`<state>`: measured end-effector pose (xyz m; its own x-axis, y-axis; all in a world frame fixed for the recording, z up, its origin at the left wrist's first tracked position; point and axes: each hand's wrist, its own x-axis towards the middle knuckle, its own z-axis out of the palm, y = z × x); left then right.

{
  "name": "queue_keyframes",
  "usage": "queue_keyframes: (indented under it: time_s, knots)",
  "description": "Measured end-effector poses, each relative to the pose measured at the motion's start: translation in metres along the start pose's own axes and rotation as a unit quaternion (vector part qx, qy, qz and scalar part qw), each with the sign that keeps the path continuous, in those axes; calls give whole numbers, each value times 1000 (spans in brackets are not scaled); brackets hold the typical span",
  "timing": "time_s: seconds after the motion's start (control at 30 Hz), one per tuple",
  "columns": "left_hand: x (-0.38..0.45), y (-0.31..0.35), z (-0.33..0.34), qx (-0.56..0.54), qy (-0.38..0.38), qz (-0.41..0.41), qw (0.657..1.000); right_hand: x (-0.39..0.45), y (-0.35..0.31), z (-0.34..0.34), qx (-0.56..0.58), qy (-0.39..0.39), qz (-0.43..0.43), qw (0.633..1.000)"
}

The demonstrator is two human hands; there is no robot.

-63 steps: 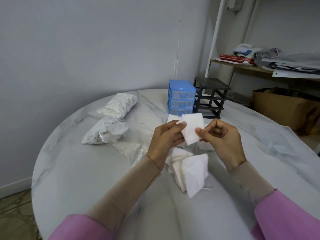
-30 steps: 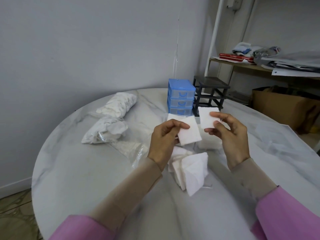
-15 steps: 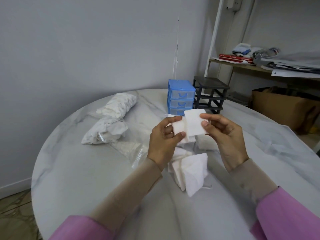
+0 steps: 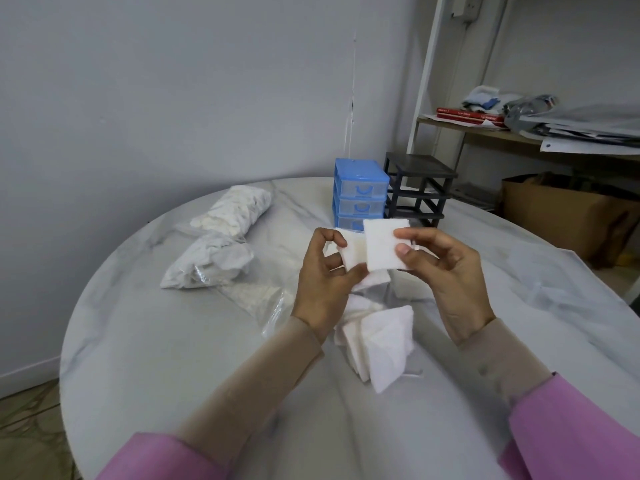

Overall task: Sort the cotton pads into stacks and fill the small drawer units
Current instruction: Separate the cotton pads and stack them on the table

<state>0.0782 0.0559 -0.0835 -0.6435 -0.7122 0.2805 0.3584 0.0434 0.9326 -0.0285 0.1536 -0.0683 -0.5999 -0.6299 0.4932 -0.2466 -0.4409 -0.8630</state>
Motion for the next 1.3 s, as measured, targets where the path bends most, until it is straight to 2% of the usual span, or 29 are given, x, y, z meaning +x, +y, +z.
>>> queue_keyframes:
  time_s: [0.17, 0.27, 0.43, 0.87, 1.07, 1.17, 1.23, 1.3]
  knots:
    - [1, -2, 2, -41, 0, -30, 999, -5, 3, 6, -13, -43, 20, 999]
    - [3, -2, 1, -45, 2, -38, 998, -4, 4, 4, -38, -43, 14, 998]
    - [2, -1, 2, -22, -36, -41, 998, -3, 7, 1, -94, -49, -8, 994]
    - [5, 5, 5, -49, -14, -100, 994, -2, 11, -3, -148, -53, -25, 987]
    - [1, 5, 5, -54, -31, -71, 995, -3, 10, -1, -179, -50, -44, 982]
    - [3, 8, 3, -30, -2, -42, 999, -2, 6, -3, -202, -58, -53, 976]
    - [6, 9, -1, -3, 28, -1, 1000, 0, 3, -6, -214, -85, -49, 972]
    - [8, 11, -5, 1, 41, 25, 999, 1, -3, -10, -201, -145, -29, 968]
